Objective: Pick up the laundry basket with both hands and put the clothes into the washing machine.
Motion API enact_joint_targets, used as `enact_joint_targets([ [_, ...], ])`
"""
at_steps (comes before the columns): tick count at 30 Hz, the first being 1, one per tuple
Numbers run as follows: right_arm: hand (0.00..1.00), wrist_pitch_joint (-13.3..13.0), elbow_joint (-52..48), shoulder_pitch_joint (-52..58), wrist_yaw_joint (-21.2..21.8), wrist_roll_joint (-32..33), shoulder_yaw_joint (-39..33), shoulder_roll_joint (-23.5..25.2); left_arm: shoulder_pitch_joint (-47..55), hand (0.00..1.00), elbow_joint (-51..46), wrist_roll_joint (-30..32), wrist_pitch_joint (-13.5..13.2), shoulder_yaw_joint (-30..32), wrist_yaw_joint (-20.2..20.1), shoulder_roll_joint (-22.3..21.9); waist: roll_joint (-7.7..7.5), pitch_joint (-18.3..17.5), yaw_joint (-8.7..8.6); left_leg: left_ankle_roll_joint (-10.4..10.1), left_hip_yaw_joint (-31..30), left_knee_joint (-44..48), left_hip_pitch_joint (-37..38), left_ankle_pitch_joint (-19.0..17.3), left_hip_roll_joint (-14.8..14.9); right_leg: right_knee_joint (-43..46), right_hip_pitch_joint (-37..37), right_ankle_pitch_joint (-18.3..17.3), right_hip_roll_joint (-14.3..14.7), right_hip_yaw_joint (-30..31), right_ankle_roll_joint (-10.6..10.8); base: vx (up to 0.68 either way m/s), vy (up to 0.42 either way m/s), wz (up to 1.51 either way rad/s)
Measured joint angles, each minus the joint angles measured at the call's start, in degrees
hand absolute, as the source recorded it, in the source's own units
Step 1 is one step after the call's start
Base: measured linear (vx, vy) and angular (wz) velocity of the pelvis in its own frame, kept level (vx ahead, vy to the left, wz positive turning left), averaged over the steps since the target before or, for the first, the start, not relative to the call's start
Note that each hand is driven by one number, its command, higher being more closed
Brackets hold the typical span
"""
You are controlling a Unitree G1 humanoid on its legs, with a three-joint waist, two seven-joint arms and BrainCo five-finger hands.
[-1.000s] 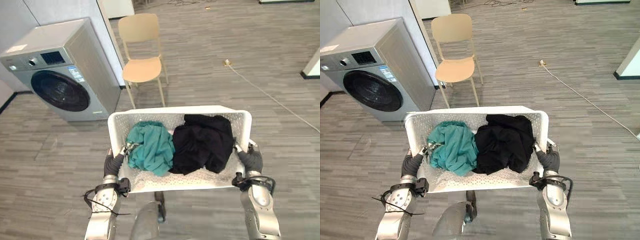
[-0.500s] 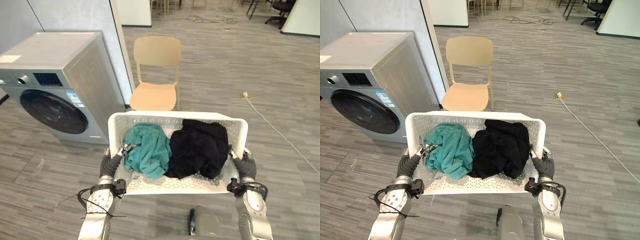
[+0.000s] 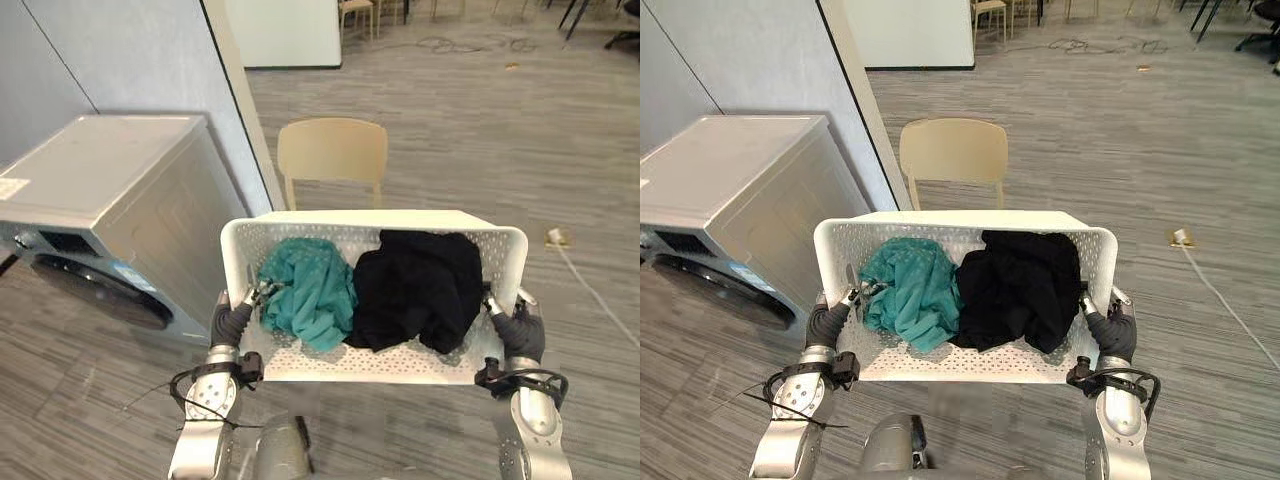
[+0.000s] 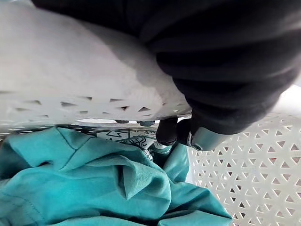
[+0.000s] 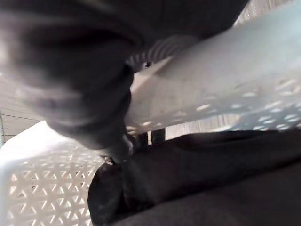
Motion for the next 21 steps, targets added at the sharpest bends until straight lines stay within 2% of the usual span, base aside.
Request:
enact_joint_targets([
  [1, 1.0, 0.0, 0.1, -0.1, 0.0, 0.4, 0.0, -0.2, 0.0, 1.0, 0.0, 0.0, 0.0, 0.0, -0.1, 0.0, -0.02, 0.0, 0.15, -1.4, -0.4, -6.2, 0.1, 0.9, -1.2, -0.2, 0.6, -0.9, -0.6, 0.4, 0.5, 0.48, 0.192, -0.15],
  [2, 1.0, 0.0, 0.5, -0.5, 0.1, 0.6, 0.0, -0.7, 0.1, 1.0, 0.0, 0.0, 0.0, 0.1, -0.1, -0.3, 0.07, 0.0, 0.65, -4.5, -1.9, -17.1, 0.6, 3.0, -2.7, -0.6, 1.7, -2.1, -1.3, 1.3, 1.7, 0.48, 0.246, -0.45],
  [3, 1.0, -0.1, 1.6, -1.1, 0.2, 0.6, 0.0, -1.0, 0.6, 1.0, -0.1, 0.1, 0.0, 0.1, -0.1, -0.8, 0.44, -0.3, 1.35, -6.3, -3.3, -24.8, 1.9, 4.5, -3.6, -0.7, 2.7, -3.5, -1.8, 2.8, 2.9, 0.49, 0.276, -0.55],
  [4, 1.0, 0.0, 1.9, -1.2, 0.3, 0.6, 0.0, -1.0, 1.0, 1.0, -0.1, 0.1, 0.0, 0.1, -0.1, -0.7, 0.45, -0.5, 1.48, -6.2, -3.8, -25.3, 1.9, 5.8, -3.9, -0.7, 3.5, -4.6, -2.2, 3.6, 3.6, 0.49, 0.343, -0.62],
  [5, 1.0, 0.0, 3.1, -1.3, 1.0, 0.5, 0.1, -0.5, 1.6, 1.0, 0.0, 0.1, 0.0, 0.5, -0.1, -0.6, -0.49, -1.4, 1.72, -4.3, -3.4, -21.7, 1.8, 9.6, -5.9, 0.3, 4.6, -6.1, -4.5, 5.1, 5.1, 0.53, 0.348, -0.36],
  [6, 1.0, 0.0, 4.1, -1.3, 1.4, 0.5, 0.1, -0.5, 2.1, 1.0, 0.0, 0.2, 0.3, 0.6, -0.1, -0.5, -1.88, -2.1, 1.29, -2.6, -2.8, -19.2, 1.4, 8.8, -7.2, 2.3, 4.2, -6.1, -6.2, 6.1, 5.2, 0.66, 0.412, -0.27],
  [7, 1.0, 0.0, 4.7, -1.0, 1.6, 0.5, 0.0, 0.2, 2.1, 1.0, 0.0, 0.5, 0.5, 0.6, -0.4, 0.0, -3.76, -2.9, 0.99, -0.3, -0.4, -17.2, 1.8, 5.8, -9.6, 11.1, 0.1, -4.4, -9.3, 8.6, 8.0, 0.6, 0.343, -0.09],
  [8, 1.0, 0.0, 4.7, -1.0, 1.7, 0.5, -0.1, 0.7, 2.1, 1.0, 0.0, 0.5, 0.5, 0.5, -0.5, 0.2, -4.15, -2.9, 0.86, 0.3, 0.2, -16.9, 2.5, 4.7, -10.6, 15.6, -1.9, -2.6, -10.0, 10.0, 10.0, 0.48, 0.307, -0.02],
  [9, 1.0, 0.0, 4.9, -1.0, 2.0, 0.4, -0.4, 0.8, 2.0, 1.0, 0.0, 0.5, 0.6, 0.2, -0.5, 0.5, -4.49, -2.9, 0.75, 1.2, 0.8, -17.1, 3.5, 4.1, -11.5, 20.5, -4.0, 0.0, -10.6, 11.3, 11.5, 0.58, 0.377, 0.16],
  [10, 1.0, 0.0, 6.2, -1.0, 2.4, -0.2, -1.0, 1.5, 2.0, 1.0, 0.0, 0.5, 1.0, 0.2, -0.6, 0.9, -4.7, -2.8, -0.4, 3.1, 1.0, -19.4, 7.7, 2.6, -13.5, 33.9, -9.6, 10.3, -10.7, 14.0, 17.1, 0.65, 0.39, 0.2],
  [11, 1.0, 0.0, 6.7, -1.2, 2.5, -0.5, -1.0, 1.9, 1.9, 1.0, 0.2, 0.5, 1.1, 0.2, -0.6, 1.1, -4.62, -2.7, -0.55, 3.4, 0.8, -20.4, 9.5, 2.4, -13.8, 38.5, -11.3, 10.9, -10.5, 14.6, 17.5, 0.52, 0.302, 0.19],
  [12, 1.0, 0.0, 6.9, -1.2, 2.5, -0.7, -0.9, 2.3, 1.9, 1.0, 0.4, 0.5, 1.1, 0.3, -0.5, 1.5, -4.54, -2.6, -0.45, 3.7, 0.6, -21.6, 11.7, 2.2, -14.2, 42.9, -13.0, 10.7, -10.0, 14.4, 17.1, 0.5, 0.233, 0.15],
  [13, 1.0, -0.1, 7.0, -0.3, 2.5, -1.0, -0.6, 3.1, 1.9, 1.0, 1.0, 0.5, 1.1, 0.3, -0.5, 2.4, -3.86, -2.1, -0.52, 4.0, -0.6, -25.6, 18.4, 2.0, -14.4, 49.8, -16.3, 8.2, -9.3, 10.5, 12.9, 0.37, 0.154, 0.15],
  [15, 1.0, -0.5, 6.9, 0.6, 2.6, -1.0, -0.2, 3.1, 1.8, 1.0, 1.0, 0.5, 1.0, 0.3, -0.5, 2.8, -3.66, -2.1, -0.58, 4.0, -1.3, -28.2, 21.9, 2.0, -14.3, 49.9, -18.2, 5.7, -9.4, 6.9, 8.9, 0.33, 0.102, 0.21],
  [16, 1.0, -0.8, 6.6, 0.8, 2.6, -0.9, 0.1, 3.2, 1.5, 1.0, 1.0, 0.5, 0.9, 0.3, -0.5, 3.0, -3.76, -2.2, -0.65, 4.0, -2.2, -29.9, 23.6, 1.9, -14.3, 46.9, -20.6, 4.3, -9.4, 4.4, 7.0, 0.27, 0.006, 0.41],
  [19, 1.0, -0.7, 6.4, 0.5, 2.5, -0.9, 0.0, 3.1, 1.2, 1.0, 1.2, 0.4, 0.9, 0.4, -0.5, 3.0, -4.24, -2.2, -1.82, 2.5, -4.2, -30.1, 24.0, 0.4, -14.0, 32.1, -24.4, 2.2, -7.7, 2.6, 6.8, 0.25, -0.082, 0.47],
  [20, 1.0, -0.6, 6.6, 0.6, 2.5, -0.9, 0.1, 3.0, 1.3, 1.0, 1.4, 0.4, 1.0, 0.2, -0.5, 3.2, -4.38, -2.2, -1.9, 1.2, -4.4, -29.1, 23.9, -0.6, -13.8, 22.7, -24.0, 3.2, -6.7, 2.8, 6.6, 0.22, -0.136, 0.45],
  [21, 1.0, -0.6, 6.5, 1.4, 2.5, -0.8, 0.5, 3.0, 1.3, 1.0, 1.4, 0.4, 1.0, -0.4, -0.4, 4.3, -5.55, -2.3, -1.93, 0.1, -4.7, -27.3, 24.0, -2.6, -14.5, 12.9, -22.3, 10.2, -6.2, 2.6, 6.0, 0.22, -0.15, 0.39],
])
